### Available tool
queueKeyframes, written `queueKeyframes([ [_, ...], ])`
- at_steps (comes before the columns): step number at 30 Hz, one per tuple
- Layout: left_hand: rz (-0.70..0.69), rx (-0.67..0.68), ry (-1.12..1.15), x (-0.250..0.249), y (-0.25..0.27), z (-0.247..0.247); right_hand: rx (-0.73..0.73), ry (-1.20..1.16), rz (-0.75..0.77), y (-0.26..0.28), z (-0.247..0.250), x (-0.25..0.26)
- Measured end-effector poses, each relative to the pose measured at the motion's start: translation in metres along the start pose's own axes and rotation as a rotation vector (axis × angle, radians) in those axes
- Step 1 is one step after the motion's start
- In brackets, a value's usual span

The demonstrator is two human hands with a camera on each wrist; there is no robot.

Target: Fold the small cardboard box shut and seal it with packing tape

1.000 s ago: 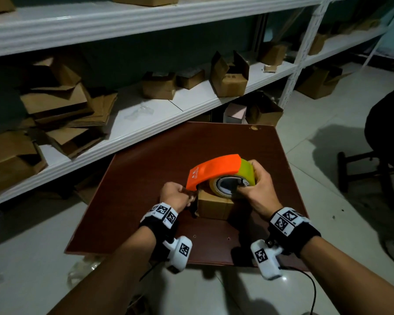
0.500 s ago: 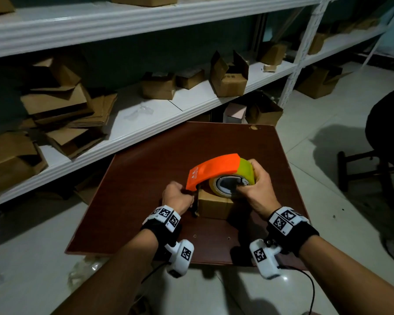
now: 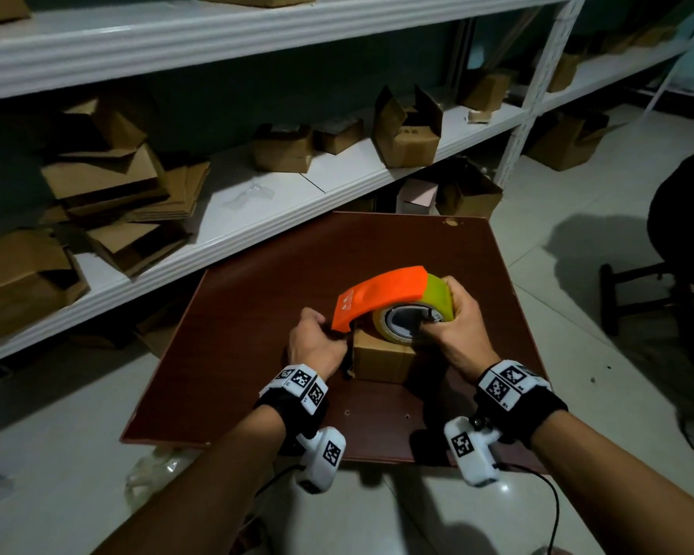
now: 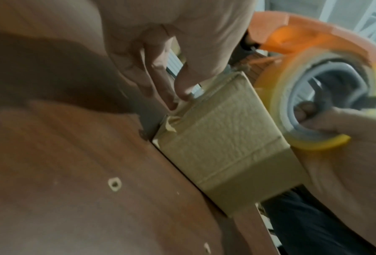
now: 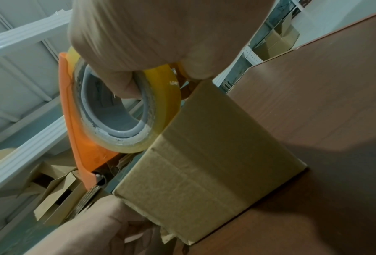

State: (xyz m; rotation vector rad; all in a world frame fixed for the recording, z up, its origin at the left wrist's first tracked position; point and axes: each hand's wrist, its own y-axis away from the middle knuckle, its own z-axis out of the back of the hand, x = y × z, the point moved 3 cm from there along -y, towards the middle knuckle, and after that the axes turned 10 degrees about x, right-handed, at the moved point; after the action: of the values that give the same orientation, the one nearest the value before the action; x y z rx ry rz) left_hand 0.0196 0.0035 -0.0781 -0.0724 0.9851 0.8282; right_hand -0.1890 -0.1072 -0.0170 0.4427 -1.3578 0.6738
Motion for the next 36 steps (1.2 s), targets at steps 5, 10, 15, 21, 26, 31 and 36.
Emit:
queueKeyframes([
  [5,0.039,0.03,-0.229,0.003,0.005,-0.004,-0.005,0.0,0.002,0.0,0.001,0.0],
  [10,-0.203,0.203,-0.088,0.004,0.004,-0.013,-0.005,-0.001,-0.003,0.0,0.002,-0.001],
  [15,-0.173,0.498,0.312,-0.005,0.015,-0.028,-0.021,-0.01,-0.001,-0.004,0.003,-0.001],
  [21,-0.267,0.528,0.572,-0.026,0.031,-0.033,-0.013,-0.028,-0.004,-0.007,0.003,-0.004],
  [26,-0.253,0.572,0.657,-0.025,0.026,-0.036,-0.008,-0.008,0.021,-0.007,0.002,-0.002],
  [31,-0.17,0.605,0.651,-0.024,0.024,-0.037,0.038,0.001,-0.024,-0.012,0.006,-0.009],
  [36,-0.137,0.609,0.649,-0.022,0.022,-0.04,0.102,0.008,-0.01,-0.009,0.007,-0.003],
])
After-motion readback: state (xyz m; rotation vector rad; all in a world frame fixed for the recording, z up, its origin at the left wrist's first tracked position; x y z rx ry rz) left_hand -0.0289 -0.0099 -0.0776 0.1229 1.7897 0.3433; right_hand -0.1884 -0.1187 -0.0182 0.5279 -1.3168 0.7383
